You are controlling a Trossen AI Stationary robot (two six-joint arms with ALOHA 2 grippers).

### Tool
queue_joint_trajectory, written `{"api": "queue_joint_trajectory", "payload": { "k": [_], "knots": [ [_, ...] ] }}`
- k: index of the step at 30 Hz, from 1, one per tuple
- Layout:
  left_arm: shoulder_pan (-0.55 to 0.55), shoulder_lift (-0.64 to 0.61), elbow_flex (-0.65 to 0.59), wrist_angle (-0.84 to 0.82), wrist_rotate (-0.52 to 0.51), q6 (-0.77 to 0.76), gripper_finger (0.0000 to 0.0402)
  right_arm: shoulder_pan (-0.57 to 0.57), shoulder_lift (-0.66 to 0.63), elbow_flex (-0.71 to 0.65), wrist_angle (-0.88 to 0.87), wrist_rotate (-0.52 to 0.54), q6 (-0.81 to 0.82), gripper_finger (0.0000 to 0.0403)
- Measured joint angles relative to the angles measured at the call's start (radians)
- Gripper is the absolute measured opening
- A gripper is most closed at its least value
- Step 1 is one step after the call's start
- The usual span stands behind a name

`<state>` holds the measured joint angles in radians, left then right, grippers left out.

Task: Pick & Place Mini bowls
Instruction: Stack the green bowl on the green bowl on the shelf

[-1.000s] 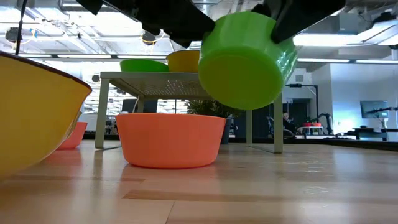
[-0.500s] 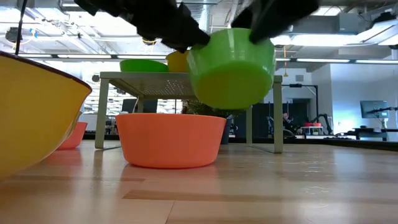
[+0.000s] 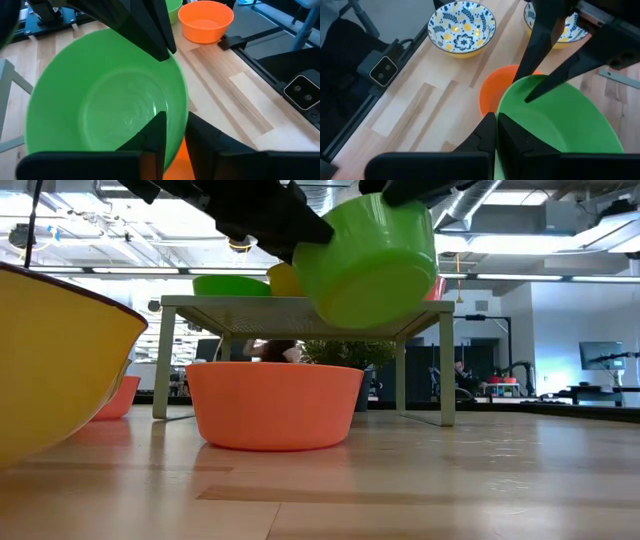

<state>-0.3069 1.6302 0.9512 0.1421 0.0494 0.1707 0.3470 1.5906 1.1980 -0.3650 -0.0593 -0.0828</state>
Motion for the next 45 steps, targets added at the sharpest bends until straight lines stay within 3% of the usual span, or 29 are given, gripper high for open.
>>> {"api": "queue_joint_trajectory", "payload": {
  "k": [5, 11, 20, 25, 36, 41, 45],
  "knots": [
    [0.000, 0.000, 0.000, 0.001, 0.002, 0.004, 0.0066, 0.000, 0.000, 0.000, 0.012, 0.001, -0.005, 0.0002],
    [-0.004, 0.001, 0.000, 0.001, 0.012, 0.009, 0.0010, 0.005, 0.000, 0.002, 0.003, 0.001, -0.006, 0.0010],
    [-0.047, 0.002, 0.000, 0.001, -0.016, -0.043, 0.0008, 0.035, -0.002, 0.005, 0.017, 0.038, 0.002, 0.0064],
    [-0.107, -0.014, -0.002, -0.037, -0.080, -0.084, 0.0009, 0.071, -0.002, 0.004, 0.009, 0.054, 0.005, 0.0081],
    [-0.213, -0.362, -0.002, -0.272, -0.438, -0.120, 0.0008, 0.155, -0.002, 0.002, -0.047, 0.059, 0.118, 0.0083],
    [-0.169, -0.513, -0.002, -0.398, -0.563, -0.093, 0.0008, 0.158, -0.002, 0.002, -0.046, 0.059, 0.118, 0.0080],
    [-0.089, -0.587, -0.002, -0.506, -0.596, -0.101, 0.0009, 0.156, -0.002, 0.002, -0.046, 0.060, 0.118, 0.0080]
  ]
}}
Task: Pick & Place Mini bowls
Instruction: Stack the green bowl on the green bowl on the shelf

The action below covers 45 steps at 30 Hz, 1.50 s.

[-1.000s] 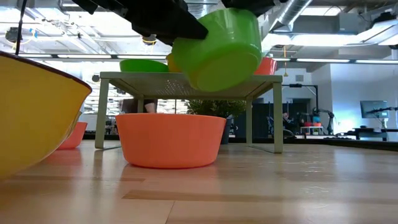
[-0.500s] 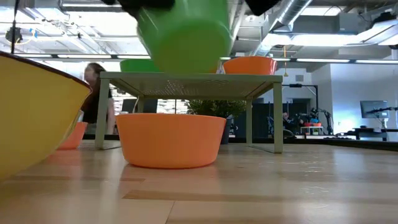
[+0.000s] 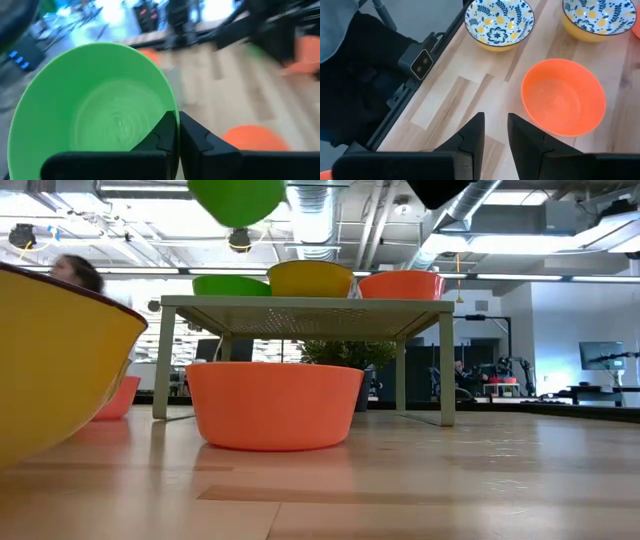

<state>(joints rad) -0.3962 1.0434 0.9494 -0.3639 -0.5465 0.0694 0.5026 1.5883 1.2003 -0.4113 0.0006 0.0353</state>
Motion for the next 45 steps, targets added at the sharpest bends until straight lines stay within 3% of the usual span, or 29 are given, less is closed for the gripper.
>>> {"api": "queue_joint_trajectory", "payload": {
  "k": [3, 6, 16, 26, 37, 45],
  "knots": [
    [0.077, -0.021, 0.000, -0.079, 0.003, -0.021, 0.0010, -0.008, 0.000, 0.000, 0.000, -0.001, 0.000, 0.0079],
    [0.168, -0.018, 0.000, -0.151, 0.075, -0.022, 0.0008, -0.019, 0.000, 0.000, 0.000, 0.000, 0.000, 0.0079],
    [0.378, 0.013, 0.000, -0.226, 0.190, 0.024, 0.0008, -0.041, 0.000, -0.001, 0.000, 0.000, 0.000, 0.0079],
    [0.397, 0.028, 0.001, -0.244, 0.264, 0.019, 0.0010, -0.040, 0.001, -0.001, 0.000, 0.000, 0.000, 0.0079],
    [0.398, 0.123, 0.001, -0.242, 0.264, 0.028, 0.0020, -0.038, 0.001, -0.002, -0.004, 0.000, 0.000, 0.0079],
    [0.398, 0.134, 0.001, -0.233, 0.262, 0.029, 0.0058, -0.038, 0.001, -0.002, -0.004, 0.000, 0.000, 0.0079]
  ]
}}
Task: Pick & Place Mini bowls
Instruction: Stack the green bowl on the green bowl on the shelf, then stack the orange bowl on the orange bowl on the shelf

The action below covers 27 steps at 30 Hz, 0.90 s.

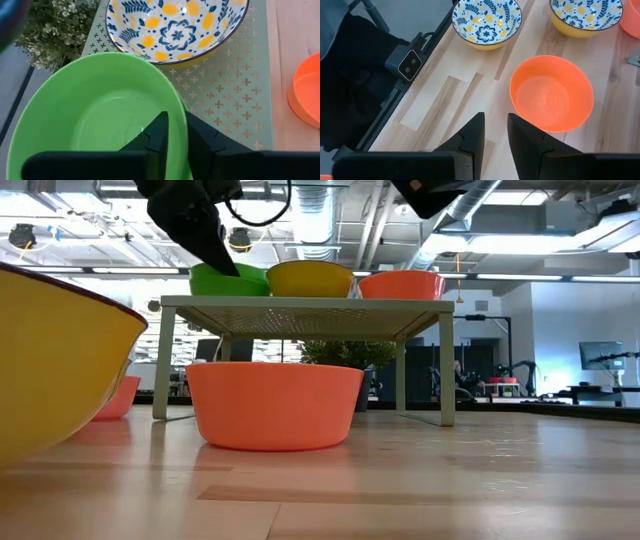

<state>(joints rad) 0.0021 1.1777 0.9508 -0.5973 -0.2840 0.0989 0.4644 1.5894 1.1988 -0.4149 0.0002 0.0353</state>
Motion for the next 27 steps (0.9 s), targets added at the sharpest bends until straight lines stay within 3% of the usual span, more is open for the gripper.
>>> {"api": "queue_joint_trajectory", "payload": {
  "k": [7, 15, 27],
  "knots": [
    [0.000, -0.014, 0.001, 0.016, 0.001, -0.002, 0.0099, 0.000, 0.000, 0.000, -0.001, 0.000, 0.000, 0.0079],
    [-0.033, -0.015, 0.003, 0.045, 0.000, 0.000, 0.0111, -0.001, 0.000, 0.000, -0.005, 0.000, 0.000, 0.0079],
    [-0.228, -0.080, 0.004, 0.174, -0.060, -0.060, 0.0112, -0.001, 0.000, 0.000, -0.020, 0.000, 0.086, 0.0079]
  ]
}}
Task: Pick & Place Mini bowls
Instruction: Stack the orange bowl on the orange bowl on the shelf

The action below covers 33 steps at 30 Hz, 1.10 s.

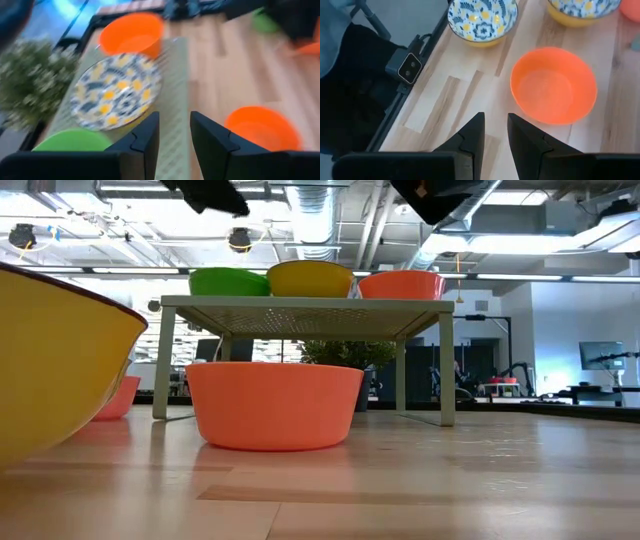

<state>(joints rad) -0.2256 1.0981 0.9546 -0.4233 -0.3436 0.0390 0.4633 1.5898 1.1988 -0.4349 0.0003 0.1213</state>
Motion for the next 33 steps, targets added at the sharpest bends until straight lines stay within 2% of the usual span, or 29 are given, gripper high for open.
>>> {"api": "queue_joint_trajectory", "payload": {
  "k": [4, 8, 12, 15, 19, 22, 27, 33],
  "knots": [
    [-0.066, 0.003, 0.000, 0.037, 0.001, -0.006, 0.0110, 0.002, 0.000, 0.000, -0.083, 0.000, 0.060, 0.0079],
    [-0.103, 0.028, 0.000, 0.069, 0.001, -0.021, 0.0108, 0.007, 0.000, 0.001, -0.131, 0.000, 0.195, 0.0079],
    [-0.110, 0.049, 0.000, 0.134, 0.001, -0.021, 0.0108, 0.032, 0.000, 0.060, -0.276, 0.003, 0.226, 0.0079],
    [-0.104, 0.055, 0.000, 0.173, 0.001, -0.019, 0.0108, 0.071, -0.008, 0.108, -0.431, 0.084, 0.214, 0.0079],
    [-0.094, 0.056, 0.000, 0.189, 0.000, -0.018, 0.0108, 0.131, -0.053, 0.112, -0.511, 0.230, 0.261, 0.0079],
    [-0.085, 0.056, -0.001, 0.196, 0.000, -0.018, 0.0108, 0.183, -0.091, 0.063, -0.498, 0.269, 0.312, 0.0079],
    [-0.064, 0.056, -0.001, 0.202, 0.000, -0.018, 0.0108, 0.256, -0.160, -0.077, -0.375, 0.275, 0.426, 0.0079],
    [-0.045, 0.056, -0.001, 0.208, 0.000, -0.018, 0.0108, 0.297, -0.196, -0.218, -0.180, 0.216, 0.727, 0.0079]
  ]
}}
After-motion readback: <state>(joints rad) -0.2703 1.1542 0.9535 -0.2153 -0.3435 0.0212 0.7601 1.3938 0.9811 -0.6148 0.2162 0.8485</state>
